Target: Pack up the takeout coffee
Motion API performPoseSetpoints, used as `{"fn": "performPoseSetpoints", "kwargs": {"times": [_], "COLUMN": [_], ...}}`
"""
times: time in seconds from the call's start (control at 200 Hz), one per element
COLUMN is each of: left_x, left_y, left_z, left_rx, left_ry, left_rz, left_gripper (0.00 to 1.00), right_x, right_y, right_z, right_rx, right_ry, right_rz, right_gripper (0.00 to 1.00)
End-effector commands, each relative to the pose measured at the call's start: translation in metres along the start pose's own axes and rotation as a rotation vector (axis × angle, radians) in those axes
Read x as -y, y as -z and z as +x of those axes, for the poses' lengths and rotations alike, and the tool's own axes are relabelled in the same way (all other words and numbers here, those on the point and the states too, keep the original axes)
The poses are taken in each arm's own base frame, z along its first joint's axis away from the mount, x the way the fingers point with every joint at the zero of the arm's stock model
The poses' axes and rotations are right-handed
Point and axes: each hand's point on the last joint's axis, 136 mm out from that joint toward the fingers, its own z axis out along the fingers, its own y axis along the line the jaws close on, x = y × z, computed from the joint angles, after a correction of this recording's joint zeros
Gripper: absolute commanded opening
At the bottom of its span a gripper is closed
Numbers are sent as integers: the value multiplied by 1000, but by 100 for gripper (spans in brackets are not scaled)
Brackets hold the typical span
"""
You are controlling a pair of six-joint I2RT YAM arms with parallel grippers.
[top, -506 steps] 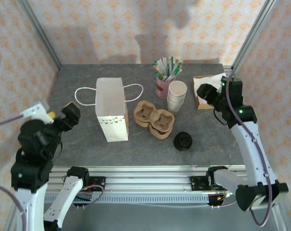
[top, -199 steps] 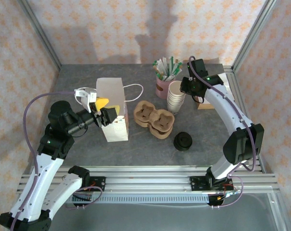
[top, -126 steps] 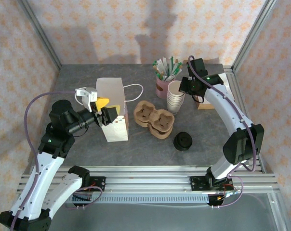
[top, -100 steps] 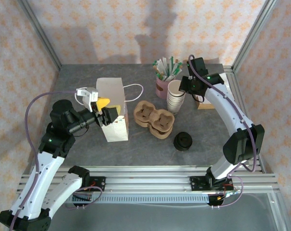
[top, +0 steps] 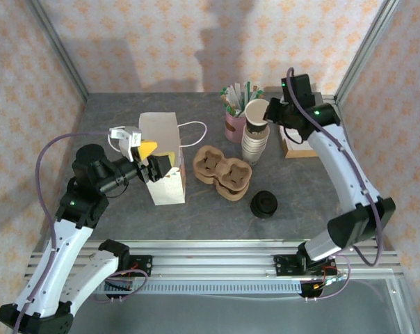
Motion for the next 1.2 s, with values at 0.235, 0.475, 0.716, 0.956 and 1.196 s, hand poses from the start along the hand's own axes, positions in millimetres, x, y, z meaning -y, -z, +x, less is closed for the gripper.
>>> {"fn": "performPoseSetpoints", "kwargs": {"times": [0.235,0.475,0.716,0.956,1.196], "left_x": [-21,-48,-62,-64,-62], "left_y": [26,56,73,71,70], "left_z": [-20,-33,-35,-32,-32], "left_rx": [109,218,288,275,267], "left_ry": [-69,-87,-74,-73,-77], "left_rz": [-206,-419,-519,-521,-515], "left_gripper": [96,98,100,100,100], "right_x": [-42,-88,-100,-69,-63], "right_y": [102,116,96,48,22], "right_z": [23,125,218,269,296], "right_rx": [77,-80,-206,-203,-219], "right_ry": [24,145,198,191,173], "right_rz": [-199,-331,-382,-316,-324], "right_gripper": [0,0,0,0,0]}}
